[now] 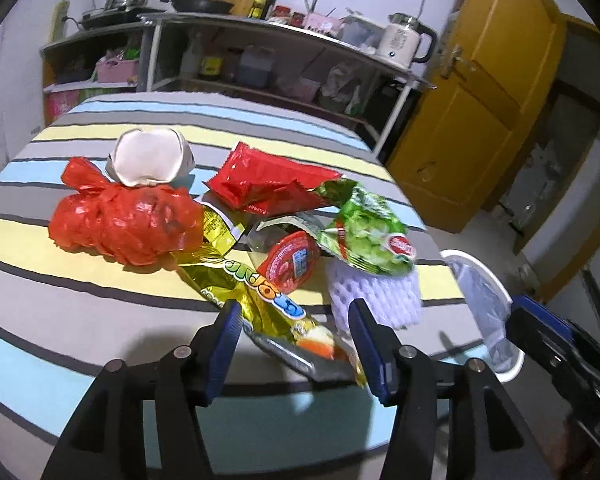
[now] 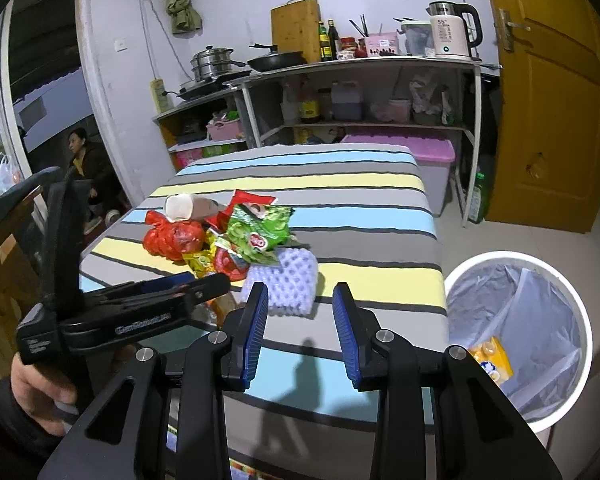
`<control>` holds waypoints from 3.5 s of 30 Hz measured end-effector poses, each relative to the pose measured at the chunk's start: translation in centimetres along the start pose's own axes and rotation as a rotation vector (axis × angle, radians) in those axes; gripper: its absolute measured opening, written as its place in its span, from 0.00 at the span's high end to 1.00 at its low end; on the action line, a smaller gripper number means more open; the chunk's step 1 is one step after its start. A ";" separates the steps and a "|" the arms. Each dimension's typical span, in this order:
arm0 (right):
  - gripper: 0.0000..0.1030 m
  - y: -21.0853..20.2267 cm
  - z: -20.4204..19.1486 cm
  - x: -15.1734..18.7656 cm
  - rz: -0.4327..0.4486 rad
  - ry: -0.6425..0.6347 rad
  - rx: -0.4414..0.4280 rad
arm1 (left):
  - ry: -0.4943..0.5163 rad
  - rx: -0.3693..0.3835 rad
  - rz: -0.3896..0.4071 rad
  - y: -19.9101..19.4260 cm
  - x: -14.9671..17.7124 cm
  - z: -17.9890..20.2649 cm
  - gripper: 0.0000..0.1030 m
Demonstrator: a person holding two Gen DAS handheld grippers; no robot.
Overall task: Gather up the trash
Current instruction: 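Grasp the yellow candy stick wrapper with the left tool while the right tool grasps the green snack bag, then carry the candy wrapper and green snack bag over the white trash bin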
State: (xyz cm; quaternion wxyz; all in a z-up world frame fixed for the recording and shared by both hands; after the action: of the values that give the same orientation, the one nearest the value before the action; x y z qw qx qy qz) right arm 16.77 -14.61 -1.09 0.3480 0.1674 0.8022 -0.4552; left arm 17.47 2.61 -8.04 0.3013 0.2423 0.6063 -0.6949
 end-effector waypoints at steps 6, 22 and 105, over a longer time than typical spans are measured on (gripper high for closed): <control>0.66 0.8 -0.1 -0.4 -0.008 -0.001 -0.020 | 0.022 -0.077 -0.051 1.3 0.8 -0.7 0.49; 0.53 7.4 -2.9 -2.2 -0.084 -0.085 -0.094 | 0.027 -0.080 -0.022 -1.2 2.0 -4.6 0.91; 0.74 -7.4 12.3 -1.8 0.147 0.181 0.190 | 0.380 0.244 0.077 -0.6 -3.1 18.0 0.95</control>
State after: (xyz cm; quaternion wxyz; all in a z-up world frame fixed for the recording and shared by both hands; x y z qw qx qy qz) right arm 18.72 -28.90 0.55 0.2893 0.2983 0.7692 -0.4854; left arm 19.73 -14.72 -2.82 0.1765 0.4263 0.5539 -0.6930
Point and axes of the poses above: each gripper's, at about its wrist camera, not at the fingertips, and y roughly the way its jaws point, z to its right, x to its underside, the point moved 5 cm from there along y, roughly the way its jaws point, and after that the axes turned 12 degrees about y, right-handed, at the moved point
